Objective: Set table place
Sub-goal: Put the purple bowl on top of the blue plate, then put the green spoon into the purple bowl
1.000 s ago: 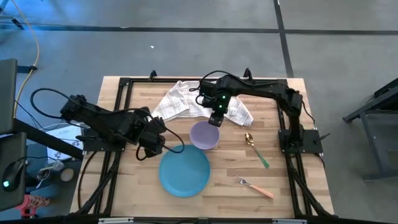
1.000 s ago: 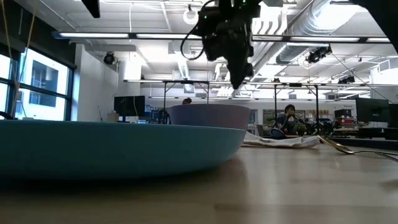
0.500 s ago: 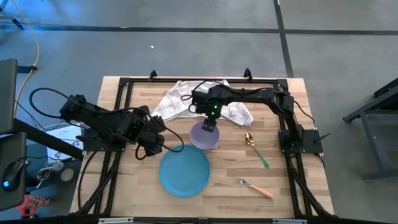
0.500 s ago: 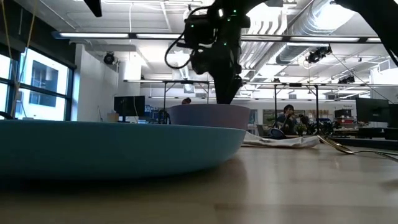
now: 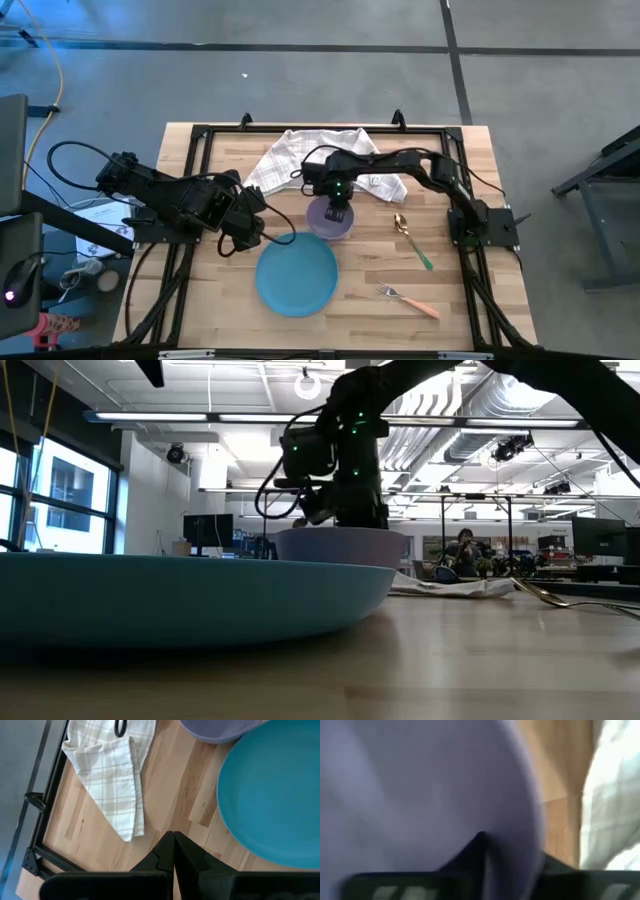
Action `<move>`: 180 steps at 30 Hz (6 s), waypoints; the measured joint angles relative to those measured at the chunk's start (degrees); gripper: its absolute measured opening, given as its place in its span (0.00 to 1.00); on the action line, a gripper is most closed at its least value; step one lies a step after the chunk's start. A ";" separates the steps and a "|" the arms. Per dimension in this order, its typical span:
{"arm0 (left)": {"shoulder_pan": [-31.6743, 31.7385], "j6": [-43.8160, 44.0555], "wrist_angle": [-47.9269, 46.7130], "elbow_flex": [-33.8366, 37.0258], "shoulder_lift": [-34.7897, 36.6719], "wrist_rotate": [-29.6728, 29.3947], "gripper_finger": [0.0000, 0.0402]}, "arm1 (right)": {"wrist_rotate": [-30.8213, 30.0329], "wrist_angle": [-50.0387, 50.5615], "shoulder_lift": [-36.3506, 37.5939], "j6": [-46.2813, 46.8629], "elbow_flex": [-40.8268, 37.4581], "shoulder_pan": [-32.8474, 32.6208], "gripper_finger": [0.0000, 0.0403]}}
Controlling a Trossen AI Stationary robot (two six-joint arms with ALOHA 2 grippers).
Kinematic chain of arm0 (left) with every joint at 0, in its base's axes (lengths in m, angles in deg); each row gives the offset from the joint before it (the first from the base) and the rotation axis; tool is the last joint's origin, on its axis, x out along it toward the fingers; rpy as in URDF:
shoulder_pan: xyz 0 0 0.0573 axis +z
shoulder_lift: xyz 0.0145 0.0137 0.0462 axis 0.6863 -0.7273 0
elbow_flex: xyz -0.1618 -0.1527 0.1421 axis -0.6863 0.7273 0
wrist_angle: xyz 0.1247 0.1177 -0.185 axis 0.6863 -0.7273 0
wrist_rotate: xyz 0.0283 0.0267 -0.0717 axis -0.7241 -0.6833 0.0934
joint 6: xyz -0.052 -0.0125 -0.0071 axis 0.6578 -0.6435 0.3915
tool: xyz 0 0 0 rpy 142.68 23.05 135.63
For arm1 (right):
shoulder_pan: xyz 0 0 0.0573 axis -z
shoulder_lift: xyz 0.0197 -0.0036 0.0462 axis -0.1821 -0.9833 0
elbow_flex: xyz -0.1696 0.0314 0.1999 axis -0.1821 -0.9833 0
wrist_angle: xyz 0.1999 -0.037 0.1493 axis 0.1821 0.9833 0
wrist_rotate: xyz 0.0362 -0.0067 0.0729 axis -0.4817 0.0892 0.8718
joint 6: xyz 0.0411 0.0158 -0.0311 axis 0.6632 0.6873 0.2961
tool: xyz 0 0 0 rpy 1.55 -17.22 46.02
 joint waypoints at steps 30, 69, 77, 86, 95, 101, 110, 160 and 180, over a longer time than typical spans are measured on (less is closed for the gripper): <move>0.00 -16.75 50.58 27.87 -14.67 21.67 0.00 | -16.41 6.44 45.91 22.18 0.21 -3.38 0.00; 26.87 -30.07 60.39 22.05 -24.74 18.65 0.00 | -16.12 6.24 46.31 20.81 0.19 -3.90 0.00; 28.60 -30.05 61.04 21.66 -24.37 20.19 0.00 | -16.14 6.24 46.31 20.81 0.19 -3.90 0.00; 23.78 -32.84 45.27 11.92 -14.23 17.42 0.00 | -13.88 6.24 46.31 22.31 0.19 -4.00 0.00; 19.61 -18.70 13.98 6.16 8.03 -0.27 0.00 | -13.63 6.03 41.99 27.43 0.19 -8.99 0.00; 19.05 -6.27 2.95 6.12 22.86 -5.74 0.00 | -8.89 3.43 31.57 31.06 0.19 -10.59 0.00; 19.10 -3.89 -0.09 6.12 31.72 -6.88 0.00 | -0.49 -2.95 12.78 25.36 4.65 -8.82 0.00; 19.10 -7.44 0.00 6.14 25.35 -5.53 0.00 | -3.04 13.98 -5.45 14.42 23.42 -7.18 0.24; 19.08 -5.01 0.04 6.14 25.35 -5.70 0.00 | -15.16 21.09 24.65 59.34 2.05 -27.15 0.24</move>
